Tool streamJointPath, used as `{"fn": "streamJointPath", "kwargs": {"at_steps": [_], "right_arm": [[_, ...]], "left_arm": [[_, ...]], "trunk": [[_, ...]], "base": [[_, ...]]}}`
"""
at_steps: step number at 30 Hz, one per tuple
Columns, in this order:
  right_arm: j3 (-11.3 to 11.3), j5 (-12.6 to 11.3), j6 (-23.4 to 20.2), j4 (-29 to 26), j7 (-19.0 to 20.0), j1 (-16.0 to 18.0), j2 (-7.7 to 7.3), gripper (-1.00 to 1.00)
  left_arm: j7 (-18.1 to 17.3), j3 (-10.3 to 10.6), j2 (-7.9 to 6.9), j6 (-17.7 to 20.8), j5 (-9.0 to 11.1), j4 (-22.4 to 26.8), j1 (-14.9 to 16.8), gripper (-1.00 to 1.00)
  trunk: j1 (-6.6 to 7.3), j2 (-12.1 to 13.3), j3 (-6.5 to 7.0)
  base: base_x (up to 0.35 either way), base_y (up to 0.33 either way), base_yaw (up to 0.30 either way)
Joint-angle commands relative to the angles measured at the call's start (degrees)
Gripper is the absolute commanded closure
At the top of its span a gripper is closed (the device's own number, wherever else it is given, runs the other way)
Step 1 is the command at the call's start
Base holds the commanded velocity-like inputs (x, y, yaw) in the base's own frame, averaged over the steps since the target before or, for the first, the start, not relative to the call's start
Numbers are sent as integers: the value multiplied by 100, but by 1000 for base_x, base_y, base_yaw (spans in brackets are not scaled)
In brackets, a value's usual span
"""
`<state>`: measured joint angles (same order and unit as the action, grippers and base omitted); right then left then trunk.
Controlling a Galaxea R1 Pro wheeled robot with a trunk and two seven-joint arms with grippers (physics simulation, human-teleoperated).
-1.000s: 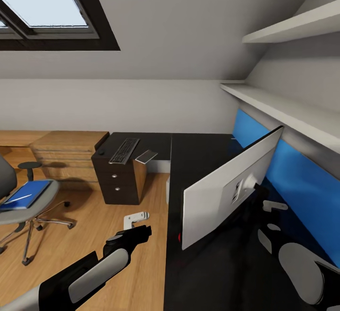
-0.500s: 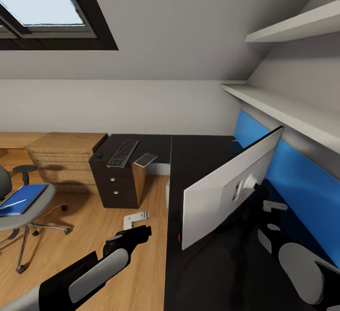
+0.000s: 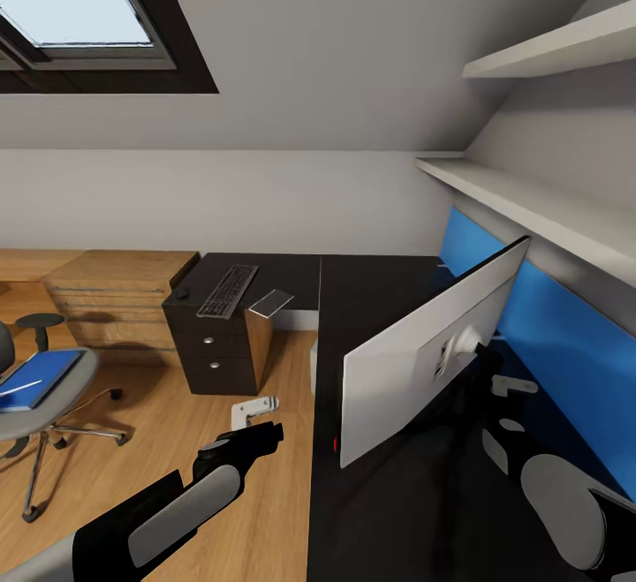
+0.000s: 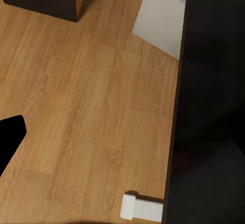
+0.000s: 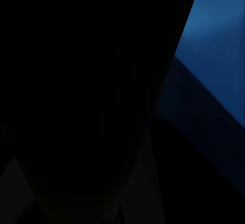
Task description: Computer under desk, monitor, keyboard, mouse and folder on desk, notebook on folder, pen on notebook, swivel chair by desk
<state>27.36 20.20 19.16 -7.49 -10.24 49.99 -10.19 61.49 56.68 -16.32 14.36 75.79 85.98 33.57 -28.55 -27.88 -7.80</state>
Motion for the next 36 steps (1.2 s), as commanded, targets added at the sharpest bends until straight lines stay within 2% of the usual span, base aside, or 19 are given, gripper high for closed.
{"fn": "streamJointPath", "kwargs": {"at_steps": [1,22,36], "right_arm": [[33,61,26,1,-13,11,3,100],[33,63,26,1,-13,11,8,100],[31,63,26,1,-13,11,8,100]], "left_arm": [[33,8,-3,40,6,7,9,-100],[37,2,-3,41,6,7,9,-100],[39,7,-3,41,6,7,9,-100]], "trunk": [[-3,-13,-11],[-3,-13,29],[-3,-13,30]], "base": [[3,0,0],[0,0,-110],[0,0,-9]]}}
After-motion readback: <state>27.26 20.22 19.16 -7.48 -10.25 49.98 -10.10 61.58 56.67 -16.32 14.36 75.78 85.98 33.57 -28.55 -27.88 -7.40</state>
